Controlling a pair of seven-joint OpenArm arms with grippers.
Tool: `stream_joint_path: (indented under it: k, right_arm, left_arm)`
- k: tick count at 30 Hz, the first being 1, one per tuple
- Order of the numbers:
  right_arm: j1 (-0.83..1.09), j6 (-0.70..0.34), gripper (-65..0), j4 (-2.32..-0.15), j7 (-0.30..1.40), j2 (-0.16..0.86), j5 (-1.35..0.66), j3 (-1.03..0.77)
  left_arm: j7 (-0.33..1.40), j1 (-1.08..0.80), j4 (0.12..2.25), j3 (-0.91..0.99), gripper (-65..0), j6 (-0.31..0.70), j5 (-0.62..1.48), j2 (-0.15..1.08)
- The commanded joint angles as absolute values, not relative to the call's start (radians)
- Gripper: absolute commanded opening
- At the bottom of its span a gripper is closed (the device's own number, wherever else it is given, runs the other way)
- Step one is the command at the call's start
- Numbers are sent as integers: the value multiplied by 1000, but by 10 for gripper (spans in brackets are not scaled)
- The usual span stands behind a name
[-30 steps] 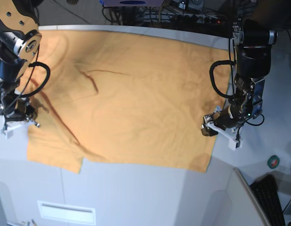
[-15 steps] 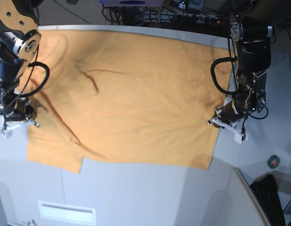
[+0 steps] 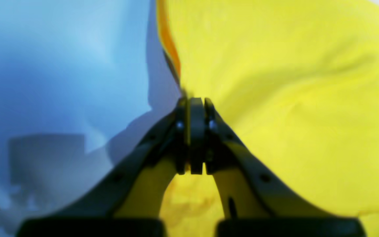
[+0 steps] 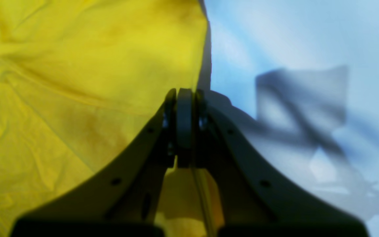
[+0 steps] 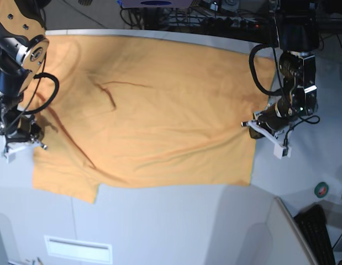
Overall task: Layout the t-shirt on the table in an organized manner, then fold the t-shirt properly
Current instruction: 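Grasp the opposite side edge with the left gripper and pull it outward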
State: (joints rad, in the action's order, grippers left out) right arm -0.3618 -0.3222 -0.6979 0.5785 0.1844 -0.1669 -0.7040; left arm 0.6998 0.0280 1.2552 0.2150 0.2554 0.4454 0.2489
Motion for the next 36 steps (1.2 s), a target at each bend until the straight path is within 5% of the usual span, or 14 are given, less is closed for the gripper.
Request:
stream_joint_path:
  k: [1,24,32,36]
  right_arm:
    - [-386,-328,-650,-711,565,202,-176,-704]
    - [-386,-328,-650,-711,565,199,-176,-704]
    - [-386,-328,-650,-711,565,199,-176,-704]
    - [-387,-328,-650,-711,565,202,-176,-704]
  left_arm:
    - [674,27,1305,220,-650,260,461,260]
    - [674,-285,1598,220,-638,260,461,263]
    - [766,-308,1643,361,-248,260,460,265]
    - [848,-292,1701,466,-234,262,460,263]
